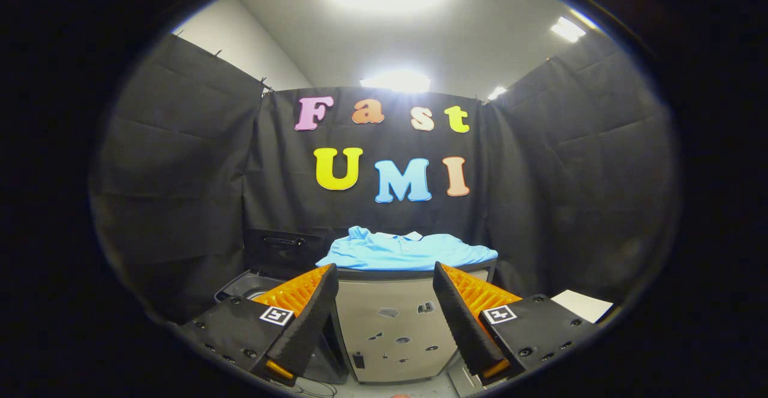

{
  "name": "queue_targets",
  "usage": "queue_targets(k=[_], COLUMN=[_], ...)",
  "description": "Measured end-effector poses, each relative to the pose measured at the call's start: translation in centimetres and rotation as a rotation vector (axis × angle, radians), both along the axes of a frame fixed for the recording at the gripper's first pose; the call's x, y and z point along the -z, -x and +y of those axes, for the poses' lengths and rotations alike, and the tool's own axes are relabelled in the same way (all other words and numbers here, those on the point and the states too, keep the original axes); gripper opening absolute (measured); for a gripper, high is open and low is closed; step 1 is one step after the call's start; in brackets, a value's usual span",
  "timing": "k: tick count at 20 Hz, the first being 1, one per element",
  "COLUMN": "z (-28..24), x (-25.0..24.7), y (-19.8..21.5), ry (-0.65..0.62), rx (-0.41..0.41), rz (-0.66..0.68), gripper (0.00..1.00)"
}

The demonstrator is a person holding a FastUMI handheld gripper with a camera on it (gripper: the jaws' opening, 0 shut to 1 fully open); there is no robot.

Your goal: Put the clothes into the washing machine and then close the washing machine lid.

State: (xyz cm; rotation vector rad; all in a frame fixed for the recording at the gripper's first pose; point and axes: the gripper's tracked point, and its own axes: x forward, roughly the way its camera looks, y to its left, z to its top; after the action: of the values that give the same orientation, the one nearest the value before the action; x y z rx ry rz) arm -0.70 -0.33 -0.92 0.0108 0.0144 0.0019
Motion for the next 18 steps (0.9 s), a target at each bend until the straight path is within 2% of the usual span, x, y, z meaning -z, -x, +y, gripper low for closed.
queue_targets(k=[18], z=[-0.7], x=[-1.4], y=[-0.1], ry=[-0.015], rx=[0.032], rz=[-0.006], gripper=[0.98])
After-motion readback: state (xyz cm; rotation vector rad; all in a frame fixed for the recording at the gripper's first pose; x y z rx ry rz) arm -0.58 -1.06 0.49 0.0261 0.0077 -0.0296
